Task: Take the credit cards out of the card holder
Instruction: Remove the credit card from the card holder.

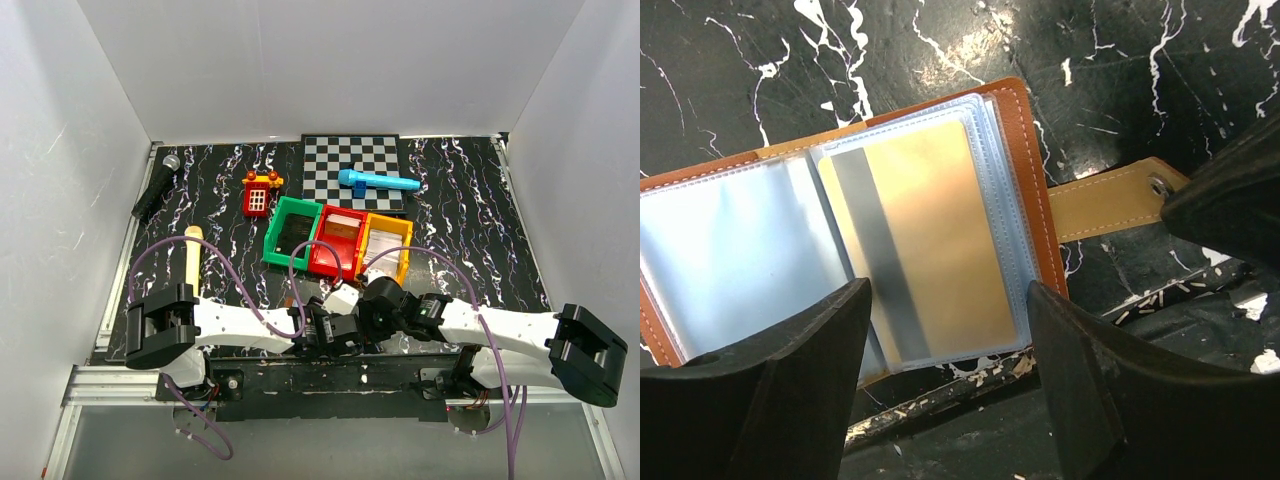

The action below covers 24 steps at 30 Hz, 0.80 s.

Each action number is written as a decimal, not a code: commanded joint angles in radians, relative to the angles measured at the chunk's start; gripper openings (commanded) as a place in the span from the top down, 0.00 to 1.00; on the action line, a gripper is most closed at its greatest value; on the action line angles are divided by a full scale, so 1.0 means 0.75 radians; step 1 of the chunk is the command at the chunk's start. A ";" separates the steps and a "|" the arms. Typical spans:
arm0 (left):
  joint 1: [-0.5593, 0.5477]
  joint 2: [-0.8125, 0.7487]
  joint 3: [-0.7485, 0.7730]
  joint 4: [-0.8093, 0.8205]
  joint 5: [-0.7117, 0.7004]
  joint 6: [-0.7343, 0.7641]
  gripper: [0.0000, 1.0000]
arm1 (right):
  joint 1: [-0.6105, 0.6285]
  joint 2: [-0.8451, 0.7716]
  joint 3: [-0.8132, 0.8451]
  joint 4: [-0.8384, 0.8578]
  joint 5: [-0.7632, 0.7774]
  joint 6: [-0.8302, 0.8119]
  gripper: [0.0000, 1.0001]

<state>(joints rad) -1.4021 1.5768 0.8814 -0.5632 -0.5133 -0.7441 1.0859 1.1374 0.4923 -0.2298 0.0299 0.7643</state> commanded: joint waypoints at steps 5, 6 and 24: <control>-0.002 -0.041 -0.024 -0.032 -0.058 -0.045 0.40 | -0.006 -0.021 -0.004 -0.009 0.005 0.000 0.99; -0.004 -0.043 -0.026 -0.040 -0.066 -0.047 0.40 | -0.006 -0.019 -0.002 -0.011 0.005 0.000 0.99; -0.002 -0.202 -0.065 -0.163 -0.189 -0.157 0.38 | -0.006 -0.021 0.008 -0.027 0.011 -0.001 0.99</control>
<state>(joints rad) -1.4029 1.4773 0.8532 -0.6510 -0.5930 -0.8288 1.0859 1.1358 0.4923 -0.2352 0.0303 0.7639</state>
